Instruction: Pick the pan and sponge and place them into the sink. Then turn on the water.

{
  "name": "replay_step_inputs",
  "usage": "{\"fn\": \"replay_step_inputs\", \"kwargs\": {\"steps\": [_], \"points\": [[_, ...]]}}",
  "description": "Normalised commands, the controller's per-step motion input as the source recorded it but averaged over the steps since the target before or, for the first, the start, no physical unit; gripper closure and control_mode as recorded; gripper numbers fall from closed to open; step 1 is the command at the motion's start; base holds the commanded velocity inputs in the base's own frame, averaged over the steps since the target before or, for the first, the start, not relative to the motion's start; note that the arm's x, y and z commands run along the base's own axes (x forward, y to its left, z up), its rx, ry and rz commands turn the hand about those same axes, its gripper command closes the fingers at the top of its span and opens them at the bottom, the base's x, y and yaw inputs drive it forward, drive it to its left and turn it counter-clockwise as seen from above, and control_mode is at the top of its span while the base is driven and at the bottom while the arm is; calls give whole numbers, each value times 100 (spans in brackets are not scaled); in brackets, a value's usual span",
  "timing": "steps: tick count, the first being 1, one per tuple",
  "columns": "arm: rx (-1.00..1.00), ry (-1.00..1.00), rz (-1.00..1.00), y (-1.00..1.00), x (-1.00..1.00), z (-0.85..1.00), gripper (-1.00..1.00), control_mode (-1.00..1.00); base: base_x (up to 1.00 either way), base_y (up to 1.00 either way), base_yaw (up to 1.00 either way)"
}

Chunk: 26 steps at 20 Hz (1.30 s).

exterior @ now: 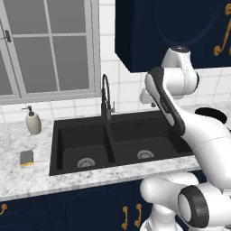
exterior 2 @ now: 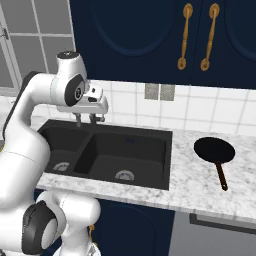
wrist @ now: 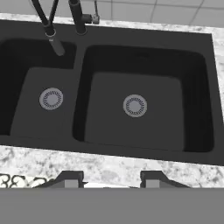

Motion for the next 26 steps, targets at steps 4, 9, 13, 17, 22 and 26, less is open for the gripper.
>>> {"fn": "replay_step_inputs", "kwargs": {"steps": [4, 9, 13, 17, 22, 26], "points": [[-3, 6, 0, -41, -6, -16, -100, -100, 0, 0, 0], [-8, 17, -8, -100, -2, -64, -100, -100, 0, 0, 0], [-4, 19, -8, -100, 0, -62, -100, -100, 0, 0, 0], [0, 21, -7, -100, 0, -54, -100, -100, 0, 0, 0], [1, 17, -3, -100, 10, -42, -100, -100, 0, 0, 0], [10, 4, 0, -100, 9, -11, -100, -100, 0, 0, 0]]}}
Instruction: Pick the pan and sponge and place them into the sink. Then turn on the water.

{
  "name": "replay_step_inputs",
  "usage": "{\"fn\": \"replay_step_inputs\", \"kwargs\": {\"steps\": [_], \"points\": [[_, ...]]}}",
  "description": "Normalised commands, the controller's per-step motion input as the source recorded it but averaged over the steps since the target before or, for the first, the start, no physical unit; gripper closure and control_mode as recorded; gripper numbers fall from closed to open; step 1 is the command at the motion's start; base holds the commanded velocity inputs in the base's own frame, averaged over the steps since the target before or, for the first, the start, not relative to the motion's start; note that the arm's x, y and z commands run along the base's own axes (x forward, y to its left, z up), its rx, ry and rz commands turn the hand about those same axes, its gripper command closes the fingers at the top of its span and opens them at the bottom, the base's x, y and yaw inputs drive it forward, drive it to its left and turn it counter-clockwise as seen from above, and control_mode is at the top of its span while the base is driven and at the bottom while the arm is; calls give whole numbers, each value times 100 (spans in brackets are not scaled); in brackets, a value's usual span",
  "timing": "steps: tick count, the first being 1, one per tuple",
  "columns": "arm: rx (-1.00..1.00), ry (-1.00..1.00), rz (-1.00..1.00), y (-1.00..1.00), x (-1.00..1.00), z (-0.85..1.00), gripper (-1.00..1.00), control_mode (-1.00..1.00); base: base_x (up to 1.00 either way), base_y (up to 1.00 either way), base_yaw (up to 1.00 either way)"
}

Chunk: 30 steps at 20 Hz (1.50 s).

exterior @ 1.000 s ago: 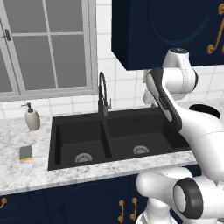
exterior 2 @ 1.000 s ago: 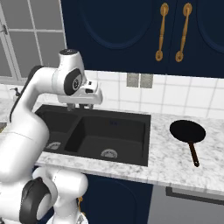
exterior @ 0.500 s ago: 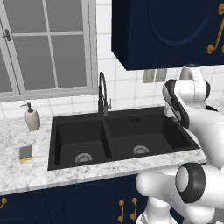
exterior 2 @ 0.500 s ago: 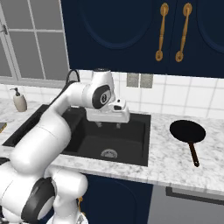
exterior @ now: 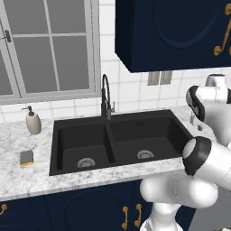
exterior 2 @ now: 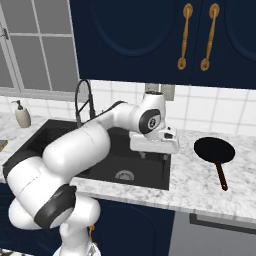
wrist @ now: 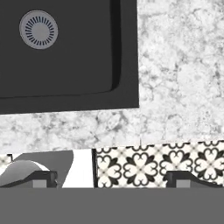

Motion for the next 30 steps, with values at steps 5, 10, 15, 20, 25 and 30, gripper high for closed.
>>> {"fn": "replay_step_inputs", "kwargs": {"steps": [5, 10, 15, 20, 25, 30], "points": [[10, 0, 0, -60, 2, -7, -100, -100, 0, 0, 0], [5, 0, 0, -39, 12, -14, -100, -100, 0, 0, 0], [0, 0, 0, -15, 7, -3, -100, -100, 0, 0, 0], [0, 0, 0, 0, 0, 0, -100, -100, 0, 0, 0], [0, 0, 0, -1, 0, -1, -100, -100, 0, 0, 0], [-1, -1, 1, -1, 1, -17, -100, -100, 0, 0, 0]]}}
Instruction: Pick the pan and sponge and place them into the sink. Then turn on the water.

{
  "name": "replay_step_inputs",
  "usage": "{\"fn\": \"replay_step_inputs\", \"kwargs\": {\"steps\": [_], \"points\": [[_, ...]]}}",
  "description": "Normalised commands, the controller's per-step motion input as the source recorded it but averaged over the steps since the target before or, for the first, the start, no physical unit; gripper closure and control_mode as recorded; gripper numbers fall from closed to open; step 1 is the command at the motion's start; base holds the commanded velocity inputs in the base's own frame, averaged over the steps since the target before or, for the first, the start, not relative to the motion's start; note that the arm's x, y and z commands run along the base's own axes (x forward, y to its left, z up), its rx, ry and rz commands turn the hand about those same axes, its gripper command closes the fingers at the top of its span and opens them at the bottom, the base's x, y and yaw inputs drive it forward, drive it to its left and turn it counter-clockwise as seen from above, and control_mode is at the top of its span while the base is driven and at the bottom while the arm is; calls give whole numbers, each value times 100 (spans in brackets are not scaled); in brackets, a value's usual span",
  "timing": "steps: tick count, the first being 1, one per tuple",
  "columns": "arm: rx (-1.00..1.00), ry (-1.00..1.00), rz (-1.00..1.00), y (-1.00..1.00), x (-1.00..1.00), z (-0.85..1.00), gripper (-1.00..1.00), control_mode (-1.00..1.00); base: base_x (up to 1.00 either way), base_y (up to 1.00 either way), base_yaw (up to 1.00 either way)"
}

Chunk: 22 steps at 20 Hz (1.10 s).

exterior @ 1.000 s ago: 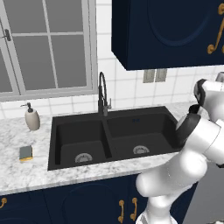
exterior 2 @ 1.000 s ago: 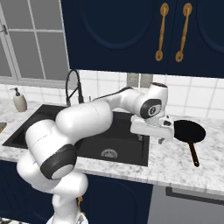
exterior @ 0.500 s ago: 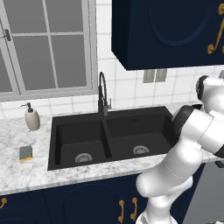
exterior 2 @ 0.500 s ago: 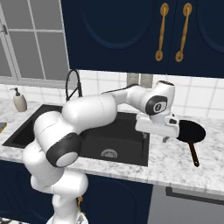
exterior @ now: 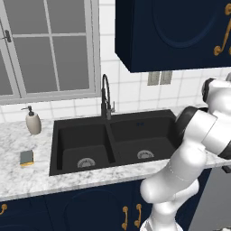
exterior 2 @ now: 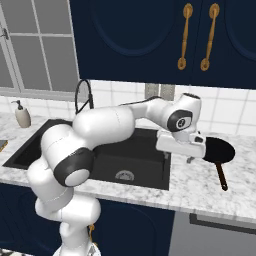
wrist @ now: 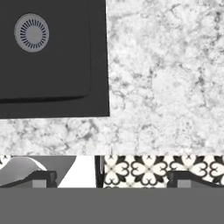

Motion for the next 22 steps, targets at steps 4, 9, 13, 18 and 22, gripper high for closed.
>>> {"fn": "replay_step_inputs", "kwargs": {"steps": [4, 9, 13, 18, 22], "points": [[-5, -10, 5, -28, 12, -34, -100, -100, 0, 0, 0], [-10, -5, 3, -47, 33, -31, -100, -100, 0, 0, 0], [-6, 0, 0, -33, 36, -7, -100, -100, 0, 0, 0], [-2, 2, 0, -36, 32, -1, -100, -100, 0, 0, 0], [0, 0, 0, -42, 25, -8, -100, -100, 0, 0, 0]]}}
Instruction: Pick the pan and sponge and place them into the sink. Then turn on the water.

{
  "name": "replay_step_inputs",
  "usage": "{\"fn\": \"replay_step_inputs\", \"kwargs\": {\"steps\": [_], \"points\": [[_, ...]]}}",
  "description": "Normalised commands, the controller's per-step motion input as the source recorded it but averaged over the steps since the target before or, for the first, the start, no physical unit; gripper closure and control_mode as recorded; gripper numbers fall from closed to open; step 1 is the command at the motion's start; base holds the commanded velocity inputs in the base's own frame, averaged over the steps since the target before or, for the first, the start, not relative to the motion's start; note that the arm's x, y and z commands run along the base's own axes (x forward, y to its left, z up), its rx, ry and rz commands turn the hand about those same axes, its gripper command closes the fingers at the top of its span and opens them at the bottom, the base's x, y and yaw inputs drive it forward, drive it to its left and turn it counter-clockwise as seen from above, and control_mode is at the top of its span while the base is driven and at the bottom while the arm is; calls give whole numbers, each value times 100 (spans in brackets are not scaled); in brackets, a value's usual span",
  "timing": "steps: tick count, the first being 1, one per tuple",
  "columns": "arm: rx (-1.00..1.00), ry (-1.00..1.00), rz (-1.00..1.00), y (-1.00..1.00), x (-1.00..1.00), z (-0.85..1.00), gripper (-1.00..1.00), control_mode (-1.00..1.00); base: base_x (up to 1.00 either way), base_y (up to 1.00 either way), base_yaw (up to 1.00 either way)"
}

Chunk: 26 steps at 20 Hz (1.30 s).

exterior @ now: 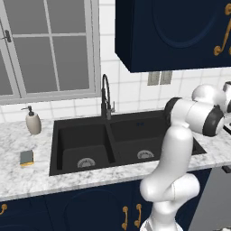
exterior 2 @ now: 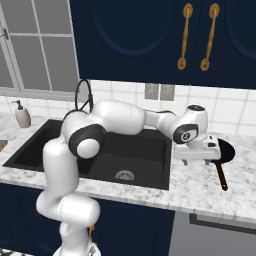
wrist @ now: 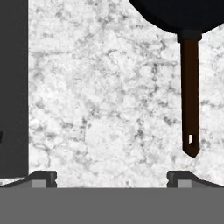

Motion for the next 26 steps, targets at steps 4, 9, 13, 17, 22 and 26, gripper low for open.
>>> {"fn": "replay_step_inputs", "kwargs": {"steps": [4, 9, 13, 17, 22, 26], "points": [[2, 0, 0, -43, 26, -16, -100, -100, 0, 0, 0], [4, 1, 0, -33, 10, -12, -100, -100, 0, 0, 0], [3, 3, 0, -30, 11, -14, -100, -100, 0, 0, 0], [0, 2, 0, -24, 11, -25, -100, -100, 0, 0, 0], [0, 5, 0, -17, 15, -19, -100, -100, 0, 0, 0], [0, 7, 0, -18, 16, -22, -100, -100, 0, 0, 0]]}}
